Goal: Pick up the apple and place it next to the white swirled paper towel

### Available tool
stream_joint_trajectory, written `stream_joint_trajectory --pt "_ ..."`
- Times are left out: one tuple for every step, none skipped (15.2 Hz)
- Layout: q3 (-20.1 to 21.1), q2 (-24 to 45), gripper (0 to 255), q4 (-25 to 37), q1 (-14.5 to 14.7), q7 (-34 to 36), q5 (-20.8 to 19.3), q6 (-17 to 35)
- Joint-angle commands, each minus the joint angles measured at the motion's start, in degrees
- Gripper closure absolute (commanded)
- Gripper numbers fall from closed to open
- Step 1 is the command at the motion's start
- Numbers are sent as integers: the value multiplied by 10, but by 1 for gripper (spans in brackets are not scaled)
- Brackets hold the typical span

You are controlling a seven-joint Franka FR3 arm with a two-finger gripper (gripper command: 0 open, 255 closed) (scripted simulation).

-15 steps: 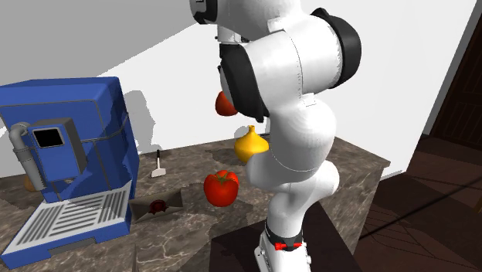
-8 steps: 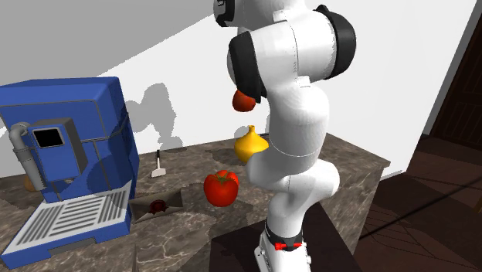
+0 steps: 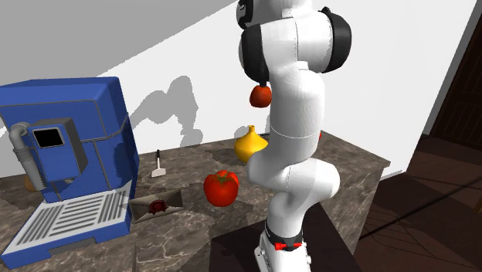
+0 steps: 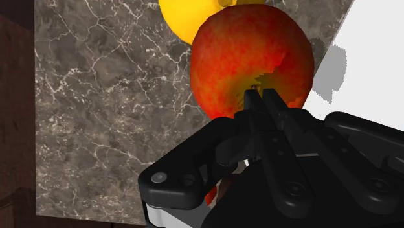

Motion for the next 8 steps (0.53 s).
stream_joint_trajectory --pt "-9 28 255 22 -8 -16 -10 4" --pt "-13 44 255 36 -12 -24 -15 4" --pt "-16 60 255 51 -16 -30 -19 4" --pt "-20 77 255 68 -20 -37 -24 4" --pt "-23 94 255 85 -24 -43 -29 3" --pt "-27 112 255 103 -27 -50 -33 1" --pt "-30 130 255 122 -30 -56 -38 -1" --pt "-32 149 255 143 -33 -62 -43 -3"
